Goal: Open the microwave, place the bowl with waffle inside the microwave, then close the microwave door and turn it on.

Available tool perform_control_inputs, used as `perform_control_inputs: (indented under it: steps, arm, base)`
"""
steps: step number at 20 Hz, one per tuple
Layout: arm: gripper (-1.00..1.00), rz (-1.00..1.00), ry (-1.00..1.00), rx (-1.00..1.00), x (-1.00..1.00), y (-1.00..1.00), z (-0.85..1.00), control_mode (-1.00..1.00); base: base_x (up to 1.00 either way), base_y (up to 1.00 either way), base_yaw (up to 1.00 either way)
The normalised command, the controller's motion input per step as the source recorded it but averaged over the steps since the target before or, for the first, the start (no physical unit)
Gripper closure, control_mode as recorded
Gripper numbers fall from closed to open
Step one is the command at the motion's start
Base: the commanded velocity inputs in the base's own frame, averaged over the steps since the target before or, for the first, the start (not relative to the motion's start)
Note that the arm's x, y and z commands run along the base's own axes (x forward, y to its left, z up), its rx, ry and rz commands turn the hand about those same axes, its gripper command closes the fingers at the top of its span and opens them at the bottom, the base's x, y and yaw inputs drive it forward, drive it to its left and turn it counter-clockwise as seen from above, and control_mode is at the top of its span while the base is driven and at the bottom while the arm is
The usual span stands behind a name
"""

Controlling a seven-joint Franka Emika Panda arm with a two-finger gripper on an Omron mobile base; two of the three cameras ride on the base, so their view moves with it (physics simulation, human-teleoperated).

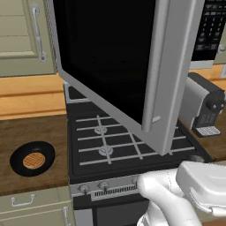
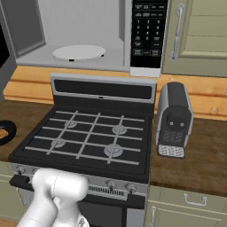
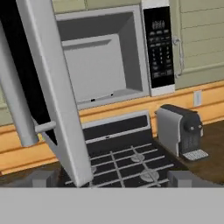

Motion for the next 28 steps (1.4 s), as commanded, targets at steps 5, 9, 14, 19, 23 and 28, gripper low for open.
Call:
perform_control_inputs:
  steps: [5, 9, 14, 19, 23, 28]
  arm:
    - [-1.0, 0.63, 0.0, 0.04, 0.4, -0.72, 0.0, -1.0]
    - [-1.0, 0.69, 0.0, 0.02, 0.63, -0.53, 0.0, -1.0]
    - [-1.0, 0.83, 0.0, 0.02, 0.89, -0.17, -0.1, -1.0]
    - [-1.0, 0.72, -0.17, 0.01, 0.93, 0.13, -0.23, -1.0]
    - [-1.0, 0.55, -0.43, 0.03, 0.62, 0.19, -0.11, -1.0]
    - [-1.0, 0.29, -0.37, 0.06, 0.36, 0.51, -0.01, -1.0]
  base:
    - [0.0, 0.0, 0.0]
    - [0.0, 0.0, 0.0]
    - [0.0, 0.0, 0.0]
    - [0.0, 0.0, 0.0]
    - [0.0, 0.0, 0.0]
    - [0.0, 0.0, 0.0]
